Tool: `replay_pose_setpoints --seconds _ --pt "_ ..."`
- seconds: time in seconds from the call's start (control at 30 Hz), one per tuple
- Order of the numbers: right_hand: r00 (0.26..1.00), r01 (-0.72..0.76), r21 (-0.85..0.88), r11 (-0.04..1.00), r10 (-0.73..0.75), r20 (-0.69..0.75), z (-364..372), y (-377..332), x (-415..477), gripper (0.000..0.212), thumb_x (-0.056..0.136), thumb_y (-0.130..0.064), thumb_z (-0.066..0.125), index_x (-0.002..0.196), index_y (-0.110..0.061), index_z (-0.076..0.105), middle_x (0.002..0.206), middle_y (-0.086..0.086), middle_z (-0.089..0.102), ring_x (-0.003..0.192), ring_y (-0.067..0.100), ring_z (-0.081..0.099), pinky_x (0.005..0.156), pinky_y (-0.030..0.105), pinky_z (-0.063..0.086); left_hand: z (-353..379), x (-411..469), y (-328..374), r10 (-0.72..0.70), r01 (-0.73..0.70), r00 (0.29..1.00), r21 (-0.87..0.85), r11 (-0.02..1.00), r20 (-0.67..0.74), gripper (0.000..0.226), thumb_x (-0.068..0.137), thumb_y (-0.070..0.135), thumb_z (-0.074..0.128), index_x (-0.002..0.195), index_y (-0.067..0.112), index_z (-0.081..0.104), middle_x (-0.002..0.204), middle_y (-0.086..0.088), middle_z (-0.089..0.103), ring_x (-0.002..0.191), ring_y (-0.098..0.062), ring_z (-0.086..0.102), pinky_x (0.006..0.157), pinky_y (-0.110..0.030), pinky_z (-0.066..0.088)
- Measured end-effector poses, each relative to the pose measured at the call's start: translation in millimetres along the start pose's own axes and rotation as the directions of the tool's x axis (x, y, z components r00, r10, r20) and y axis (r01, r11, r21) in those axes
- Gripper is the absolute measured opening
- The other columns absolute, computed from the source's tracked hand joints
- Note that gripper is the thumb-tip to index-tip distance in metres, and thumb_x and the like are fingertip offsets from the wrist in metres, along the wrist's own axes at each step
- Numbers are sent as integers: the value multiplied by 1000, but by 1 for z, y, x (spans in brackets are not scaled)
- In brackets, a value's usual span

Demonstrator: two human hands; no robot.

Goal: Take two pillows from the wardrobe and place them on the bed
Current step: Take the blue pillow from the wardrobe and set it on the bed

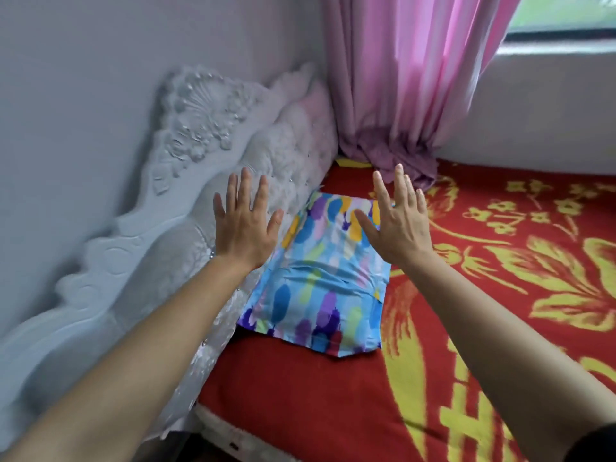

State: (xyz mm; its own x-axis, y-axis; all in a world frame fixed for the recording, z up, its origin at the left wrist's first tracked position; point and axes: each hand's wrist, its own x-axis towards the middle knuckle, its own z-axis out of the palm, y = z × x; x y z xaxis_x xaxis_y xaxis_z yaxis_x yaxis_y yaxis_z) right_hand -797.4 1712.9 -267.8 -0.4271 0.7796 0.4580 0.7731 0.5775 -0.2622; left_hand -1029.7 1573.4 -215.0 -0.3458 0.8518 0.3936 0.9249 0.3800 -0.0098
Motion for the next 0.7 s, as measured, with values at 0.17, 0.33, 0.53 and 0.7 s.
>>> replay_pose_setpoints --seconds 0.17,0.33,0.53,0.7 --pt "993 76 21 997 -74 -90 -89 -8 -8 76 93 -62 39 155 -21 21 162 20 15 146 37 25 117 55 23 -97 -22 28 -68 72 991 27 997 -117 64 99 49 30 153 19 16 162 -12 6 149 -30 4 117 -57 12" --pt "976 109 2 994 -107 -188 -170 1 -27 76 94 -62 39 155 -21 19 162 19 14 146 35 23 118 55 22 -160 -55 63 -43 54 980 54 997 -196 64 99 50 29 153 19 16 162 -12 7 149 -30 4 117 -58 11" --pt "969 128 -32 991 -132 -209 -246 25 -83 76 95 -62 36 155 -21 15 162 19 10 148 34 20 119 54 20 -201 -130 105 -64 73 969 26 997 -237 65 98 52 25 153 20 15 162 -12 8 149 -30 6 116 -59 14" --pt "963 201 -73 977 -211 -167 -281 43 -166 78 95 -62 37 156 -22 11 162 20 10 148 34 18 119 53 20 -211 -245 135 -116 106 957 -53 993 -266 65 98 51 26 153 20 16 162 -12 6 149 -31 5 116 -59 13"
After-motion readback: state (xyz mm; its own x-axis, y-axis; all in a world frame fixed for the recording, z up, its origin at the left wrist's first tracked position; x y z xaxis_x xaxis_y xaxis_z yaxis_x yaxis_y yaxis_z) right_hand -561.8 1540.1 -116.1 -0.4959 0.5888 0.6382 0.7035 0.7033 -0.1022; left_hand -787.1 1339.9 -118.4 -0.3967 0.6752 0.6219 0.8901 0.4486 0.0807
